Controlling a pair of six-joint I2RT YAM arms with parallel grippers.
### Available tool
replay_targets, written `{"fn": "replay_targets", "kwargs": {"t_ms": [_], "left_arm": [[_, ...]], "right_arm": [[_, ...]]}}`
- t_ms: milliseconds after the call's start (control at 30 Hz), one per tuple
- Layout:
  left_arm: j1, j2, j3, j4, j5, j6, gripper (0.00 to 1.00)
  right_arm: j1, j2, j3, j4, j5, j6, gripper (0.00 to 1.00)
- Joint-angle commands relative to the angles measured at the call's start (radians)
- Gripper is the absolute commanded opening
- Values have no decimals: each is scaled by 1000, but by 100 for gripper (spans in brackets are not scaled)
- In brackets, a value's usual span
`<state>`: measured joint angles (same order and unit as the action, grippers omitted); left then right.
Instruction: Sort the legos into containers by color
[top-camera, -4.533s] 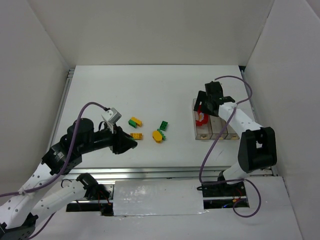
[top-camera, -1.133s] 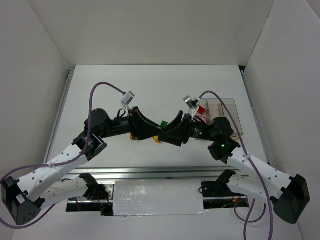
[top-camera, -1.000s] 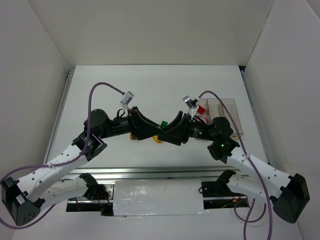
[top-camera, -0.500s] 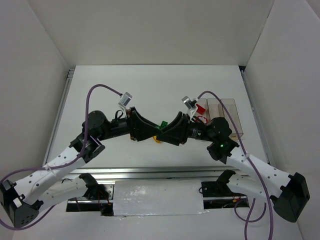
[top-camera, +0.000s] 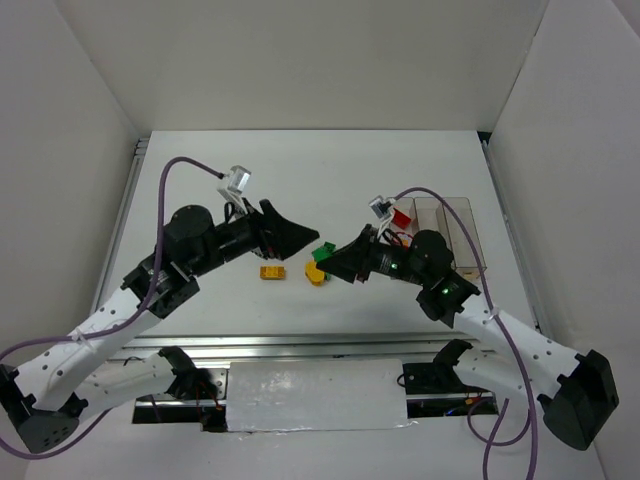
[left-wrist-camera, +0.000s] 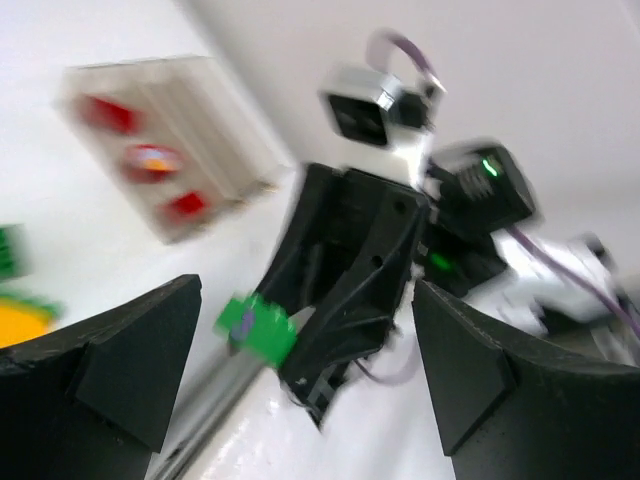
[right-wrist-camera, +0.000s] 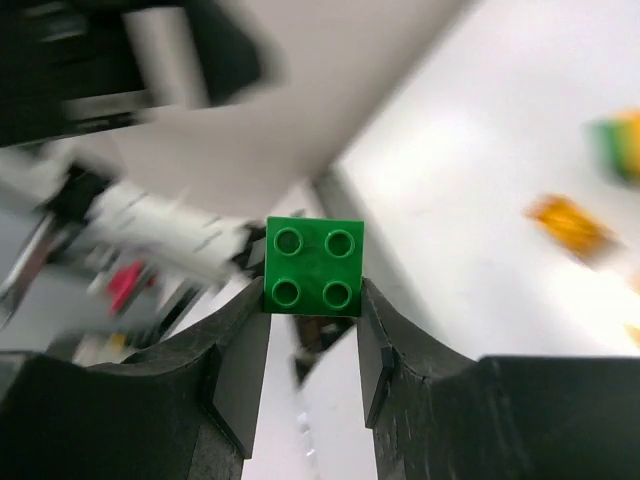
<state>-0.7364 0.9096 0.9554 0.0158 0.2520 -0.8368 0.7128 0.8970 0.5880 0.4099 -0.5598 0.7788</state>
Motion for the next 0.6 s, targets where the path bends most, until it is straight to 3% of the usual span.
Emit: {"fn": "replay_targets", "kwargs": {"t_ms": [0, 67, 133, 233, 500, 567], "left_arm": [[0, 21, 152, -397, -412, 8, 99], [2, 29, 184, -503, -600, -1, 100], [3, 22, 160, -587, -680, -19, 100], [6, 23, 125, -649, -732, -41, 100], [25, 37, 71, -744, -778, -71, 100], [37, 41, 65, -743, -769, -67, 100]], "right_arm": [[-123, -27, 19, -340, 234, -69, 0], [-226, 6, 79, -492, 383, -76, 0], [-382, 89, 162, -665, 508, -108, 0], [-551, 210, 238, -753, 558, -131, 0], [-693, 488, 413, -819, 672, -184, 0], [-705, 528, 424, -818, 650, -191, 6]]}}
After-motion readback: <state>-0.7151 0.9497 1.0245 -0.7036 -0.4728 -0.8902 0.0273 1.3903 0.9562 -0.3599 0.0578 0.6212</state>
